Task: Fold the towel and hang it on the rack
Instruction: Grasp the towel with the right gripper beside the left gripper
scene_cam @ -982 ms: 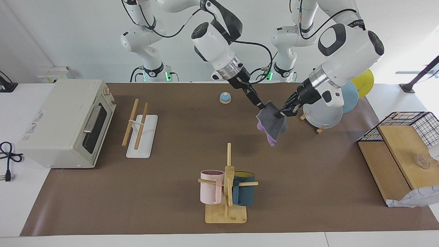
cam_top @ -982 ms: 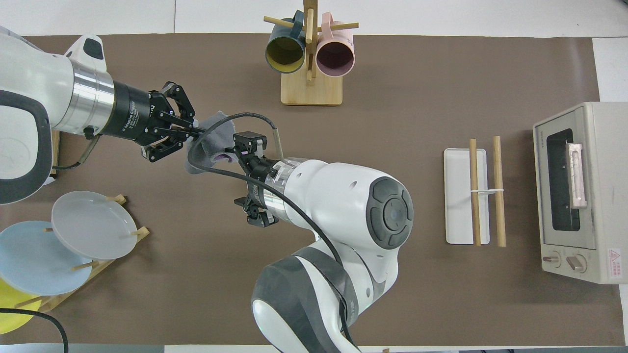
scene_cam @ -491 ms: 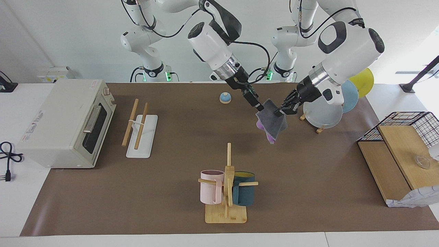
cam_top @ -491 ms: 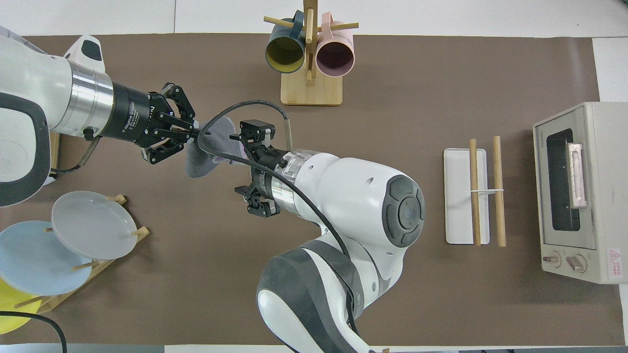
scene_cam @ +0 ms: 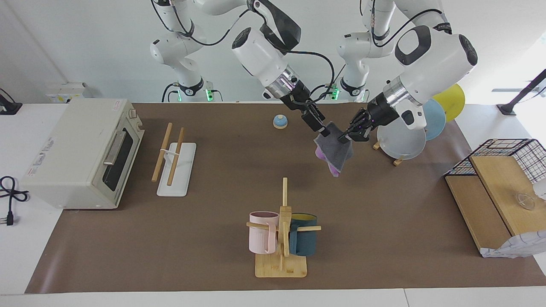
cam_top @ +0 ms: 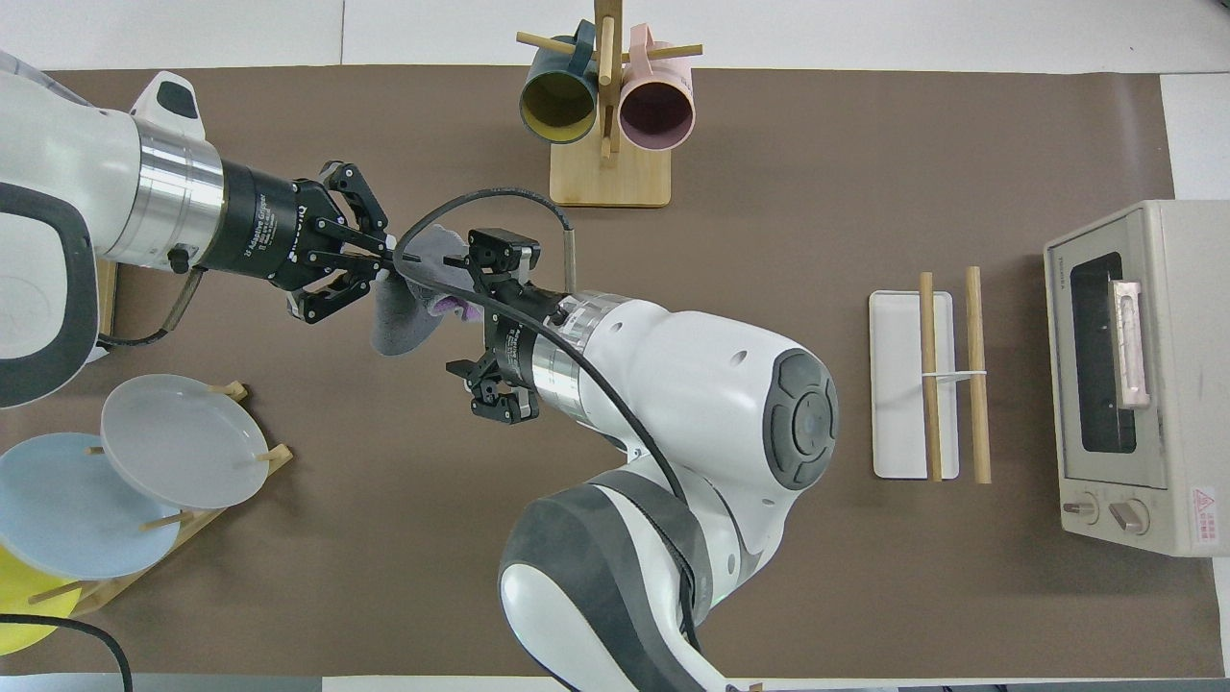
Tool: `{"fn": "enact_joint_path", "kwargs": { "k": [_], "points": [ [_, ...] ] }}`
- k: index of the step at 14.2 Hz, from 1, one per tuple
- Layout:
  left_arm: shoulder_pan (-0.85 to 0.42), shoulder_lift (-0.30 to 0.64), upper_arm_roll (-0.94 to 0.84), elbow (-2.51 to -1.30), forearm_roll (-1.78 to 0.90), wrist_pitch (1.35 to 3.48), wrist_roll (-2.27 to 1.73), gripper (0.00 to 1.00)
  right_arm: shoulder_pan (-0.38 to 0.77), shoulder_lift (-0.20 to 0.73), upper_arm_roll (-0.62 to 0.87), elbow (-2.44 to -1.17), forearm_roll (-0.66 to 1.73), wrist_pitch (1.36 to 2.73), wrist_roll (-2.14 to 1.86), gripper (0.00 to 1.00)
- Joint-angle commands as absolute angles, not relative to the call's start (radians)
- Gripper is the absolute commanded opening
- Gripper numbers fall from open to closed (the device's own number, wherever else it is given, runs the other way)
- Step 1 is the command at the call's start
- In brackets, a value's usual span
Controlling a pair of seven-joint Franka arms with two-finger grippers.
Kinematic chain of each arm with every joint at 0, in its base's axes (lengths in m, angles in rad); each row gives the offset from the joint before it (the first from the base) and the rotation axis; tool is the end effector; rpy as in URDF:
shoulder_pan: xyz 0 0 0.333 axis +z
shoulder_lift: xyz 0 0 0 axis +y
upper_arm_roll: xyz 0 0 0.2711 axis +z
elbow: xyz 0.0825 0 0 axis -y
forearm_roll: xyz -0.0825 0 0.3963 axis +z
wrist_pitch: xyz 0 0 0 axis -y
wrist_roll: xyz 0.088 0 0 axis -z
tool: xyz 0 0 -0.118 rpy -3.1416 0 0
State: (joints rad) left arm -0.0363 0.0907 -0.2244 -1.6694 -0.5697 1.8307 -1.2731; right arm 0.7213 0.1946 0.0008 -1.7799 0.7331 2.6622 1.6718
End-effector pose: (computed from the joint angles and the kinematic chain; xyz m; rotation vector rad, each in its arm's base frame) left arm 0.5777 -0.2010 0.5070 2.2189 1.4286 -0.4737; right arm 0.5138 0.4314 0.4623 -1.7043 1.5729 0.3301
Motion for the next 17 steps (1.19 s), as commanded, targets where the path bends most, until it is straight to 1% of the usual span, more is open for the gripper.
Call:
{"fn": "enact_joint_path", "kwargs": {
  "k": [1, 3, 11, 14, 17],
  "points": [
    [-0.044, 0.063, -0.215, -1.698, -0.594, 1.844, -1.307, 0.0, 0.7, 0.206, 0.005, -1.758, 0.755, 2.68, 1.636, 1.0],
    [-0.044, 0.061, -0.215, -1.698, -0.603, 1.844, -1.318, 0.0, 0.693, 0.207, 0.005, -1.759, 0.756, 2.68, 1.573, 1.0],
    [-0.048, 0.063, -0.215, -1.698, -0.604, 1.865, -1.359, 0.0, 0.712, 0.207, 0.006, -1.761, 0.758, 2.683, 1.577, 1.0],
    [-0.048, 0.061, -0.216, -1.698, -0.606, 1.865, -1.359, 0.0, 0.695, 0.241, 0.006, -1.724, 0.756, 2.68, 1.571, 1.0],
    [-0.048, 0.061, -0.216, -1.698, -0.609, 1.867, -1.362, 0.0, 0.699, 0.242, 0.006, -1.723, 0.759, 2.683, 1.569, 1.0]
  ]
}}
